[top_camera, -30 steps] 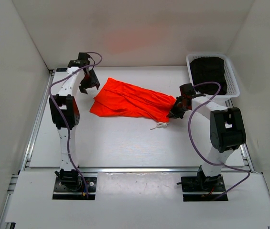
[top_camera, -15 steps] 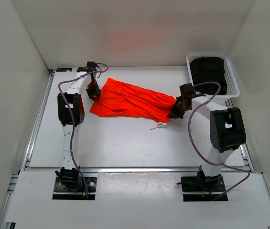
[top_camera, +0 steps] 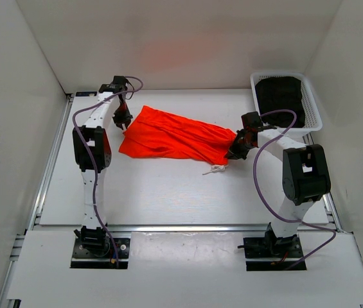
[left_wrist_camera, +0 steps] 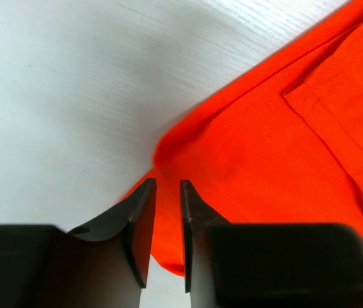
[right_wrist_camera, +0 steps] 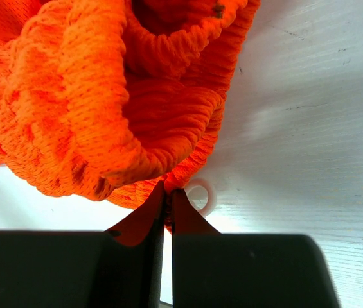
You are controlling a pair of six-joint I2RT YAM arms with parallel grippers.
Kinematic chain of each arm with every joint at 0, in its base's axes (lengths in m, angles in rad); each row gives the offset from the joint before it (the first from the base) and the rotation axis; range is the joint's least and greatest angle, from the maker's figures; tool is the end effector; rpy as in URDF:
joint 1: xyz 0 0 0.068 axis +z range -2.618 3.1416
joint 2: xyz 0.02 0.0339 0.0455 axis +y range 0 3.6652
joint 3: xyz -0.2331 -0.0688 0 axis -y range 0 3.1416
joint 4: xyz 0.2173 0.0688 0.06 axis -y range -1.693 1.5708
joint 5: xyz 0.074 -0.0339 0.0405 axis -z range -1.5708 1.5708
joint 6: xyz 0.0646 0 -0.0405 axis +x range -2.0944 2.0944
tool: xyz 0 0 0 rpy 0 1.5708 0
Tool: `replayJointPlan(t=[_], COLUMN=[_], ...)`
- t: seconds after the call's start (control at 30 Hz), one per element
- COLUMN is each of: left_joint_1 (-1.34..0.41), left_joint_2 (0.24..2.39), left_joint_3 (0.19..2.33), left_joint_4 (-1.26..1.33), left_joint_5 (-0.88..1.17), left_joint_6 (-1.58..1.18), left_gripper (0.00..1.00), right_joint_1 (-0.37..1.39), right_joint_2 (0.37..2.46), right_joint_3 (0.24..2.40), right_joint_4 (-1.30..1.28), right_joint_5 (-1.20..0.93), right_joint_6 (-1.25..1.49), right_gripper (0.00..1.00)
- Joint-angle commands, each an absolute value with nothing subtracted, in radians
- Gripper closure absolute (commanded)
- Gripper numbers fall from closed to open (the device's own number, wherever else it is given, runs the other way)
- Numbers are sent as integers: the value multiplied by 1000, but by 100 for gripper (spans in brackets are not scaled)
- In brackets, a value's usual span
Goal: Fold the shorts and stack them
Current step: Fold the shorts
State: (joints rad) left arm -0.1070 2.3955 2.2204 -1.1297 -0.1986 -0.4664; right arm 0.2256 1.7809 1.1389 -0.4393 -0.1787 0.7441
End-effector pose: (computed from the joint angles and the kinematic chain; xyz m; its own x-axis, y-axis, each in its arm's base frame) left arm 0.4505 -0.0356 0.1604 -0.8807 -0.3488 -0.3204 -0.3839 0.9219 0.0518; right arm 0.3320 0.0880 0.1380 -0.8371 0.4917 -0.2397 0.3607 0.8256 0.4339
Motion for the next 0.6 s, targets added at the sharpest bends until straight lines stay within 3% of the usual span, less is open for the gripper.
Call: replayJointPlan(t=[0.0, 0.03, 0.07, 0.3, 0.37, 0.43, 0.57], left_joint_1=[-106, -106, -106, -106, -106, -95, -60], left_joint_2=[2309, 2309, 2319, 2319, 2333, 2362, 2387], left_joint_3=[2203, 2203, 2203, 2191, 2215, 2215, 2201], left_joint_4=[-1141, -1141, -1150, -1112, -1112, -1126, -1103], left_joint_5=[-195, -195, -186, -176, -176, -163, -104], left_joint_6=[-456, -456, -456, -456, -456, -456, -456], left_gripper=[72, 87, 90, 90, 62, 49, 49], right_joint_1=[227, 227, 227, 227, 227, 227, 227], right_joint_2=[1741, 1741, 1730, 1697, 1697, 1697, 1697], right_joint_3=[1155, 1155, 1144, 1134, 1134, 1134, 1124], right_joint_4=[-456, -456, -456, -465, -465, -465, -465], right_joint_5=[-167, -167, -167, -147, -147, -147, -147], right_joint_6=[726, 726, 726, 726, 726, 726, 726], right_gripper=[100, 100, 100, 100, 100, 100, 100])
